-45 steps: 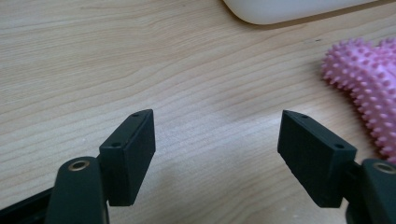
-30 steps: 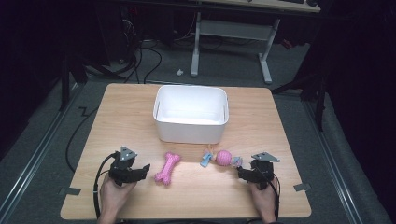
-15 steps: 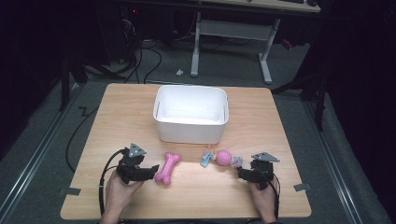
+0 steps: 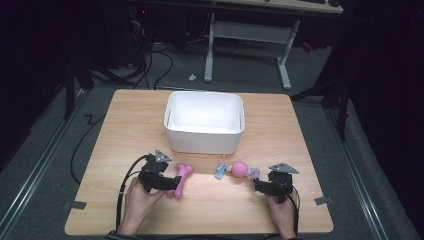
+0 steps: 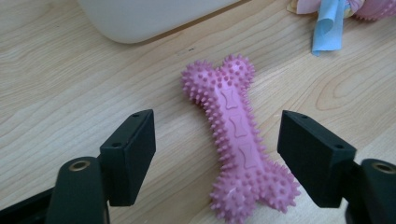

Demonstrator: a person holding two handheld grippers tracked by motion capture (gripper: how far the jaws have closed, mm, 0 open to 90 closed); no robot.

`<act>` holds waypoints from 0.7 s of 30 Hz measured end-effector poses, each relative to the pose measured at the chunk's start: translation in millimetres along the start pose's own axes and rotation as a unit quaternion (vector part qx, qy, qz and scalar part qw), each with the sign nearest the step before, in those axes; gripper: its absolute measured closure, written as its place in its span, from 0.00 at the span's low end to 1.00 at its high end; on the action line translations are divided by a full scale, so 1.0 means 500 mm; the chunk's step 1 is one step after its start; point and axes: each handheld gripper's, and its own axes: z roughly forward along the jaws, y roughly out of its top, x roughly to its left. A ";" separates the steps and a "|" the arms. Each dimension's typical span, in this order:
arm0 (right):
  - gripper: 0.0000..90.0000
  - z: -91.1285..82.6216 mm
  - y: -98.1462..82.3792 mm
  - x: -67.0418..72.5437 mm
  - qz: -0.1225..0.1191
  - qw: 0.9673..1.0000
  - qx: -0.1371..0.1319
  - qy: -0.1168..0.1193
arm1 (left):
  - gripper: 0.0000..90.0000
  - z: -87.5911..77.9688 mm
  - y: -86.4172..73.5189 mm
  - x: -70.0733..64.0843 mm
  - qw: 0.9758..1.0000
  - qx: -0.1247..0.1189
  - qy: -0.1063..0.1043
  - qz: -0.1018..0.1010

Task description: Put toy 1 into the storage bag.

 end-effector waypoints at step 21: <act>0.18 0.000 0.000 0.000 -0.001 1.000 0.000 0.002 | 0.26 0.050 0.016 -0.032 0.999 0.049 0.004 -0.010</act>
